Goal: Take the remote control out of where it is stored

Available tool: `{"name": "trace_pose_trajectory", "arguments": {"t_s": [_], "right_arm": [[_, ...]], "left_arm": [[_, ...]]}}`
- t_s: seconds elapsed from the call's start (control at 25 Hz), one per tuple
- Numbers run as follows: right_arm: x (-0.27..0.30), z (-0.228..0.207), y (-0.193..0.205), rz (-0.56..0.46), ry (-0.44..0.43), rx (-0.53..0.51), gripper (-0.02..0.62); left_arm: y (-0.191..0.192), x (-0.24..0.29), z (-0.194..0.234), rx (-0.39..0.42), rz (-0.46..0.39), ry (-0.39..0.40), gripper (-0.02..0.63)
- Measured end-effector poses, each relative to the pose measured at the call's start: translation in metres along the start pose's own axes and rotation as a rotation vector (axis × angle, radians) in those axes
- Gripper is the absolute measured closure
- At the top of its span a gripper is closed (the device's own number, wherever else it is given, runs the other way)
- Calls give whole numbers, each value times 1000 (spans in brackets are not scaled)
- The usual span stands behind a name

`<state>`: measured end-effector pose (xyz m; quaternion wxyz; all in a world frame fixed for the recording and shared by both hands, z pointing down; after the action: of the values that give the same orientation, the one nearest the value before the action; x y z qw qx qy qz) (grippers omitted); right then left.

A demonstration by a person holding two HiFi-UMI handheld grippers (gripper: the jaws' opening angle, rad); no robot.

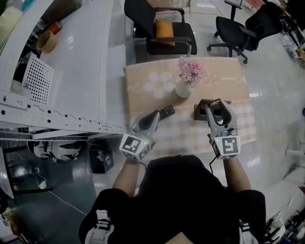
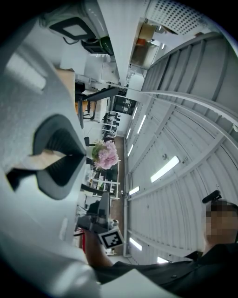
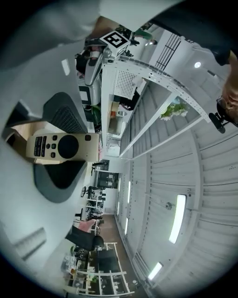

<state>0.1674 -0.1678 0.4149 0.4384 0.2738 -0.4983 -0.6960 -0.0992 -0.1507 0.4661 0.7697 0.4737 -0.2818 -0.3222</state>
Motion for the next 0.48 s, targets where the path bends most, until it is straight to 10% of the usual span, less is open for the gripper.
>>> {"name": "trace_pose_trajectory", "arguments": {"t_s": [0.48], "right_arm": [[19, 59, -7, -115, -361, -289, 411]], "left_arm": [[7, -42, 1, 3, -50, -201, 604]]}}
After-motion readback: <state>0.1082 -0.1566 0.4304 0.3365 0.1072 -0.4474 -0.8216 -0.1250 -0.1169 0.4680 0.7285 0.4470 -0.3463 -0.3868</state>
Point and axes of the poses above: the fingertips, and each gripper's own axes: x forward along the fingers, z to its left, y out of its underside, the point moved 7 cm from there along -x, backward along the fingers, and after that the axes turned 14 degrees about -x, right-handed, at the moved point
